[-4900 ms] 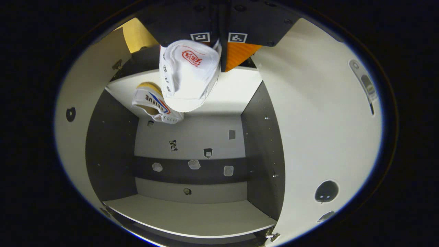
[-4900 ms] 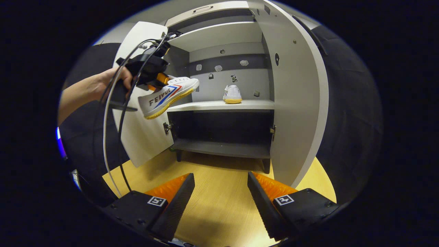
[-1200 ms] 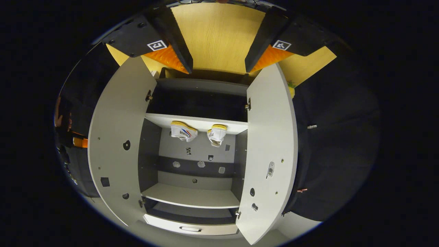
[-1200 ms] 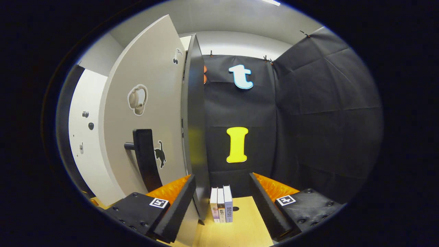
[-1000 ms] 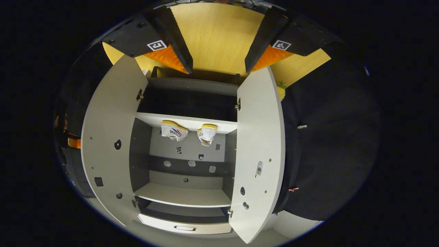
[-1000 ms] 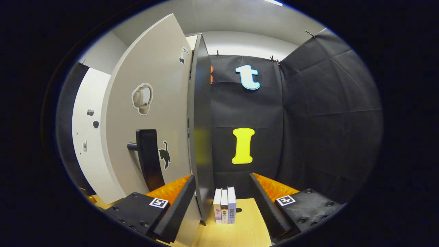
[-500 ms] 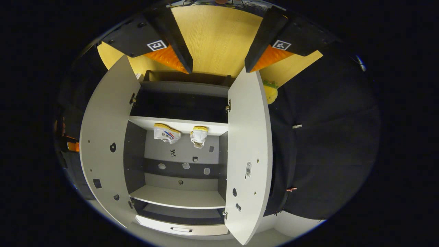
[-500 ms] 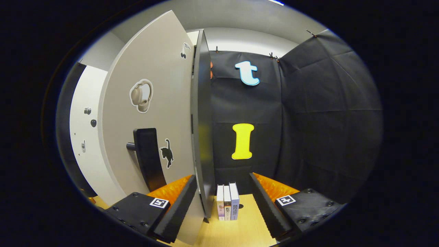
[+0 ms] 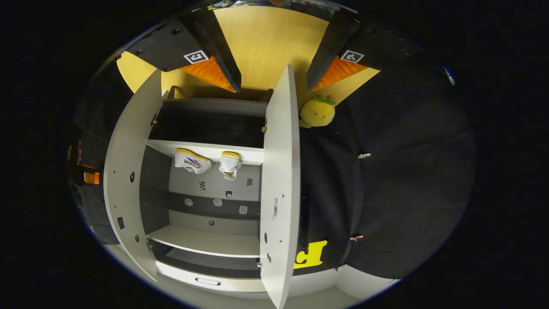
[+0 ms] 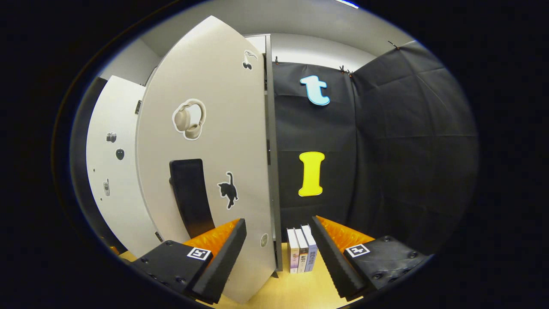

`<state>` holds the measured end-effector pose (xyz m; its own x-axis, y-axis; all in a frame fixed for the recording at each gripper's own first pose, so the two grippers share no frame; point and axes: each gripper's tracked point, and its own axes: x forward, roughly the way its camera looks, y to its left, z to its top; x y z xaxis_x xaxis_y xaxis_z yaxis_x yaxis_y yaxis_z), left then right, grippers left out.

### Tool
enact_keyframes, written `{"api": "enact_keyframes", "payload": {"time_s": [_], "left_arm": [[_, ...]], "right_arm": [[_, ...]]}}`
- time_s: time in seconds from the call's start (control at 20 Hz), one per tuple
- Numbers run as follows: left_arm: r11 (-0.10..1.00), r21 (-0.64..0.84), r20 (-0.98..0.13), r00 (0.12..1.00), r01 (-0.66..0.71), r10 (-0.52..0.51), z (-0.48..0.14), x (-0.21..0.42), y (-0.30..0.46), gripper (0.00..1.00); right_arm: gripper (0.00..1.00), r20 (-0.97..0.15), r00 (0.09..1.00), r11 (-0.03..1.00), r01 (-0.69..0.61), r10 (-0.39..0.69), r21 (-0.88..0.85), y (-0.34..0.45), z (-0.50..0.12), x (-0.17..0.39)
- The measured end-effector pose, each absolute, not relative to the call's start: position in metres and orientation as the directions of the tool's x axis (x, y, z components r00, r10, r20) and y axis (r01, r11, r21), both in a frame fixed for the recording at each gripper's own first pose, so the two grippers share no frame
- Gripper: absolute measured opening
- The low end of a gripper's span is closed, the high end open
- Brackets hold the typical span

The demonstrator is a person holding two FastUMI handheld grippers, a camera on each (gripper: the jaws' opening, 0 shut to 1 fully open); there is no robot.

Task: Grab one shoe with the right hand and put it into the shoe cabinet, grab the other shoe with the left hand and put it into the shoe cabinet; then close the right door with the right hand and the left door with the left hand.

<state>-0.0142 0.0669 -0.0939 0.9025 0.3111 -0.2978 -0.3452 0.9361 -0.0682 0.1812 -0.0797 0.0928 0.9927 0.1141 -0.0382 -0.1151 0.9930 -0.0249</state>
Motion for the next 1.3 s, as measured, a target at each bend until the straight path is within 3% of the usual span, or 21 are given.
{"api": "enact_keyframes", "payload": {"time_s": [0.5, 0.75, 1.3], "left_arm": [[0.919, -0.074, -0.283, 0.892, -0.387, 0.353, -0.100, -0.044, 0.124, 0.95], [0.912, -0.096, -0.277, 0.891, -0.398, 0.360, -0.103, -0.056, 0.143, 0.95], [0.941, -0.052, -0.152, 0.933, -0.336, 0.325, -0.035, -0.017, 0.227, 0.95]], "right_arm": [[0.98, 0.007, 0.964, 0.960, -0.265, 0.267, -0.097, 0.044, 0.096, 0.180], [0.98, 0.019, 0.954, 0.950, -0.297, 0.300, -0.096, 0.069, 0.091, 0.159], [0.98, -0.152, 0.947, 0.959, -0.283, 0.282, 0.014, 0.077, 0.005, 0.092]]}}
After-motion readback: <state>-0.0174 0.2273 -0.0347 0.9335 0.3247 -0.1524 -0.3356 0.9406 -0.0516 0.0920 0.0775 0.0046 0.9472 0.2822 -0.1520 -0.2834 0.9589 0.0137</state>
